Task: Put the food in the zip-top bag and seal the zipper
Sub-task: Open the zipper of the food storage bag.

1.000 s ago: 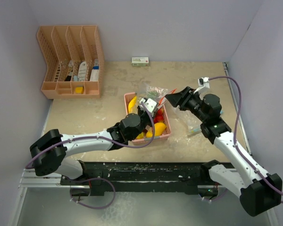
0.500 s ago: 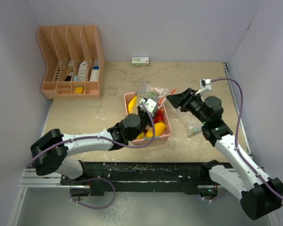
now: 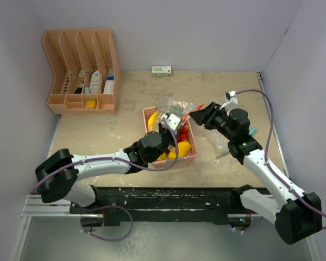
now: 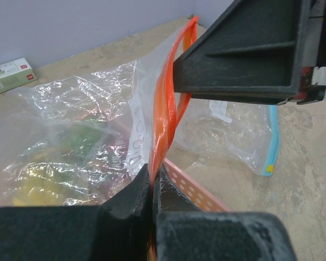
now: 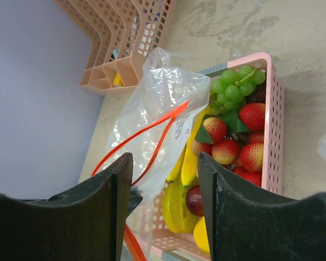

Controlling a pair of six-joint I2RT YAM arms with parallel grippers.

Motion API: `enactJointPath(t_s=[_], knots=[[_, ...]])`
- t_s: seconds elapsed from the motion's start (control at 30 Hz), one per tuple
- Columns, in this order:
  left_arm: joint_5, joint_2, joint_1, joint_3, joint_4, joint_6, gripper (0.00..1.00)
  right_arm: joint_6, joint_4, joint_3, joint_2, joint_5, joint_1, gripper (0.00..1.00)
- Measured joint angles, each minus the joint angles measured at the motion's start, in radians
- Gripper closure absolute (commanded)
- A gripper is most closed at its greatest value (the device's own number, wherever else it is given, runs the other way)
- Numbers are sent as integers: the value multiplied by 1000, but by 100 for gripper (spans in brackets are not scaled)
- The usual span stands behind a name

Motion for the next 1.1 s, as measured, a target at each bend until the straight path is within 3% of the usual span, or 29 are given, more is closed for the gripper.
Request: enactJointPath(t_s=[0.3, 0.37, 0.47, 0.57, 0.6, 0.67, 0.77, 0.83, 1.1], knots=[[17, 6, 0, -1, 6, -2, 100, 5, 52, 3, 105, -1, 0, 49], [25, 13, 0, -2, 11, -5, 100, 7, 64, 4, 124, -1, 0, 54], [39, 30, 0, -2, 23, -15, 100, 14, 79, 4, 138, -4, 0, 68], [53, 51, 0, -2, 36, -19, 86, 19, 99, 4, 137, -10, 0, 98], [58, 58, 0, -2, 38, -23, 77, 19, 102, 4, 136, -13, 0, 100], [69, 64, 0, -2, 38, -27, 48, 19, 106, 4, 133, -21, 0, 100], [77, 66, 0, -2, 38, -31, 32, 14, 99, 4, 113, -27, 0, 100], [80, 65, 0, -2, 39, -35, 27, 5, 85, 4, 88, -26, 0, 100], [87, 65, 3, 11, 38, -42, 26, -33, 16, 4, -18, -23, 0, 100]])
